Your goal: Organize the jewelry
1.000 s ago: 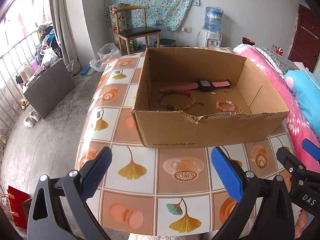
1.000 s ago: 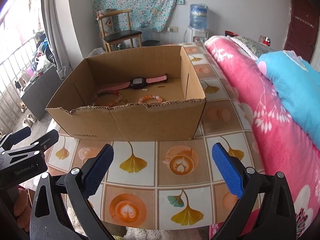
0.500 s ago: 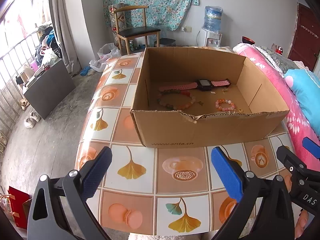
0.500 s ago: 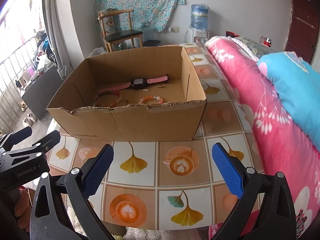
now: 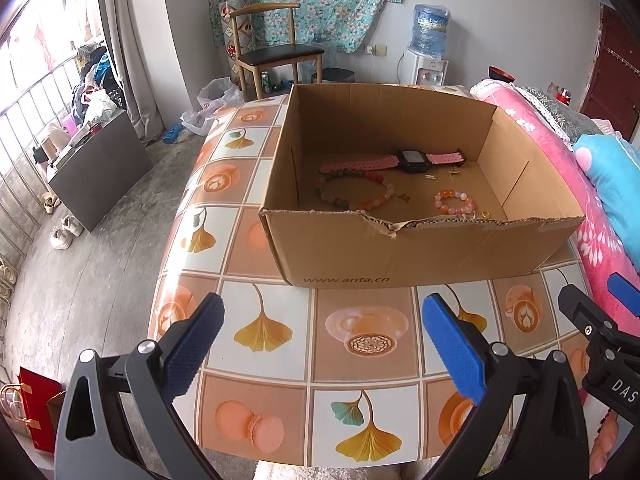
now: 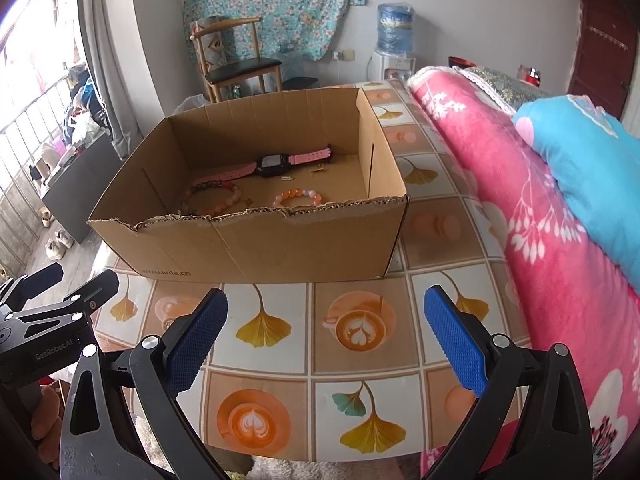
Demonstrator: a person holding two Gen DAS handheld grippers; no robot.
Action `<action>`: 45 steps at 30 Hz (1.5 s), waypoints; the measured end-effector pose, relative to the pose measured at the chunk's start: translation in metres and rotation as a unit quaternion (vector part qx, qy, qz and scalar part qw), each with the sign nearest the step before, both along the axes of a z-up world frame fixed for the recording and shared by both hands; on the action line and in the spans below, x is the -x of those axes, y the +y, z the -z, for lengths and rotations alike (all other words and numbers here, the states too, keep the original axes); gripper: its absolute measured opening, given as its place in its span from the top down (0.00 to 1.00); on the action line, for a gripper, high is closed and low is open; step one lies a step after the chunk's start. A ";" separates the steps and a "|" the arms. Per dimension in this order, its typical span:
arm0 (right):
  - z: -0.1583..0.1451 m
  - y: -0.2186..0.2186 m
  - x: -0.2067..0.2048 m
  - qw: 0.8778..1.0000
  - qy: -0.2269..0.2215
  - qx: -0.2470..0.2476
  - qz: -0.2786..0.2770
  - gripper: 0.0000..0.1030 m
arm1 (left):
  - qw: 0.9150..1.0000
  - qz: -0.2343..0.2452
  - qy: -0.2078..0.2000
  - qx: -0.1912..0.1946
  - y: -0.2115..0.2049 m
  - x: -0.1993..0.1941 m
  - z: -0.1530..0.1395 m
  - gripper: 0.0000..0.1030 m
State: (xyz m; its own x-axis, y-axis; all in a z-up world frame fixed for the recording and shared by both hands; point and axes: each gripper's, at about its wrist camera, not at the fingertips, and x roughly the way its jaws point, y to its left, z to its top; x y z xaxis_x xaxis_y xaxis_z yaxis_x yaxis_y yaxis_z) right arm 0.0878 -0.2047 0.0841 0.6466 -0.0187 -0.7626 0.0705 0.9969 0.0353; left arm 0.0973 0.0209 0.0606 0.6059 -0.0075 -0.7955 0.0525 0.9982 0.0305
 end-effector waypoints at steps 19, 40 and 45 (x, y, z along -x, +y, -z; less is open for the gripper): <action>0.003 -0.003 0.000 1.000 0.005 -0.002 0.003 0.08 | 1.000 -0.003 0.010 0.000 0.001 -0.001 0.005 0.05; 0.006 -0.007 -0.002 1.000 0.012 -0.001 0.000 0.08 | 1.000 0.000 0.013 0.001 -0.001 -0.003 0.010 0.05; 0.006 -0.008 -0.003 1.000 0.014 0.000 -0.002 0.08 | 1.000 -0.001 0.015 0.002 -0.001 -0.004 0.012 0.05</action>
State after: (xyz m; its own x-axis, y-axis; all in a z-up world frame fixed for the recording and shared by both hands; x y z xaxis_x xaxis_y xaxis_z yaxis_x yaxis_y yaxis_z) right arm 0.0909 -0.2125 0.0777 0.6251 -0.0153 -0.7804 0.0670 0.9972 0.0341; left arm 0.1014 0.0200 0.0490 0.5814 -0.0094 -0.8135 0.0523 0.9983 0.0258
